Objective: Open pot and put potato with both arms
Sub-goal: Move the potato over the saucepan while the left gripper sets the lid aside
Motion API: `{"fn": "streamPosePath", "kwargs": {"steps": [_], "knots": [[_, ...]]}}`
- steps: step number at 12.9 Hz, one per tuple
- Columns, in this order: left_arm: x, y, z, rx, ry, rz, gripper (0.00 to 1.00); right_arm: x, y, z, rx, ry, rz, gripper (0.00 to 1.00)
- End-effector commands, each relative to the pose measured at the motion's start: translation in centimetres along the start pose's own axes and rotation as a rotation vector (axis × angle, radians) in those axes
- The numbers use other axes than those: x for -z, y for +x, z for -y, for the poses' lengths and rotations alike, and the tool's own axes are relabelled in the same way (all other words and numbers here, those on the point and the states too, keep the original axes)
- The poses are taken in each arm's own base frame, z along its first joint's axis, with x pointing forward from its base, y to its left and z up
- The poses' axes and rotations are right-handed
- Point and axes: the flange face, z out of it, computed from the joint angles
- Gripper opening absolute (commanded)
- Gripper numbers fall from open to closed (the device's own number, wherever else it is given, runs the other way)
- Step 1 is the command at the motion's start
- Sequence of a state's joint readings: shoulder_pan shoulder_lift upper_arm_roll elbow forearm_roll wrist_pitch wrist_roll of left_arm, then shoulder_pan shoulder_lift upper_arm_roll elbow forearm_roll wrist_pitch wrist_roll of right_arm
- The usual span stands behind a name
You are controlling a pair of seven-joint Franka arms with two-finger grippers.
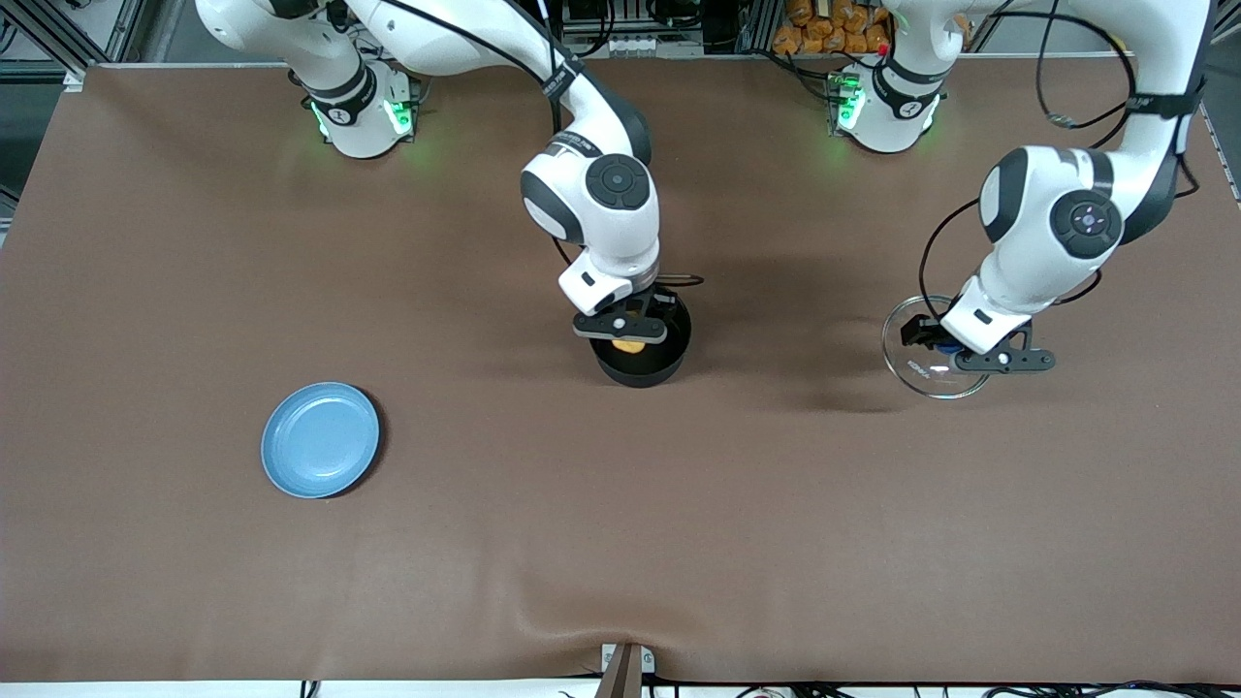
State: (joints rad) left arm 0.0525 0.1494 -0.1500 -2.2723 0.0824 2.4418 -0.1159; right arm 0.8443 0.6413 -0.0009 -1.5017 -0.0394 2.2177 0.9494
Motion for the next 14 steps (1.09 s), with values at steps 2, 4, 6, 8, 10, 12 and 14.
{"fn": "streamPosePath", "kwargs": {"steps": [2,4,6,8,10,12,14], "knots": [[-4.4,0.2,3.4,-0.05,-0.031,-0.021,0.0,-0.9,-0.8,1.0,0.058,-0.018,-0.008,0.0],[-6.2,-0.1,3.3,-0.052,-0.038,-0.028,0.0,-2.0,-0.8,1.1,0.062,-0.019,-0.012,0.0],[-7.0,-0.1,3.0,-0.057,-0.044,-0.025,0.0,-2.9,-0.8,1.3,0.068,-0.007,-0.027,0.0],[-7.6,-0.1,2.3,-0.068,-0.048,-0.019,0.0,-4.4,-1.0,1.2,0.078,-0.026,-0.025,0.0],[-8.0,-0.1,1.6,-0.076,-0.056,-0.021,0.0,-5.1,-0.8,1.2,0.077,-0.017,-0.033,0.0],[-8.3,-0.1,1.5,-0.076,-0.058,-0.023,0.0,-6.5,-0.8,1.4,0.076,0.0,-0.044,0.0],[-8.5,0.0,1.0,-0.081,-0.062,-0.023,0.0,-7.7,-1.0,1.3,0.078,-0.005,-0.042,0.0]]}}
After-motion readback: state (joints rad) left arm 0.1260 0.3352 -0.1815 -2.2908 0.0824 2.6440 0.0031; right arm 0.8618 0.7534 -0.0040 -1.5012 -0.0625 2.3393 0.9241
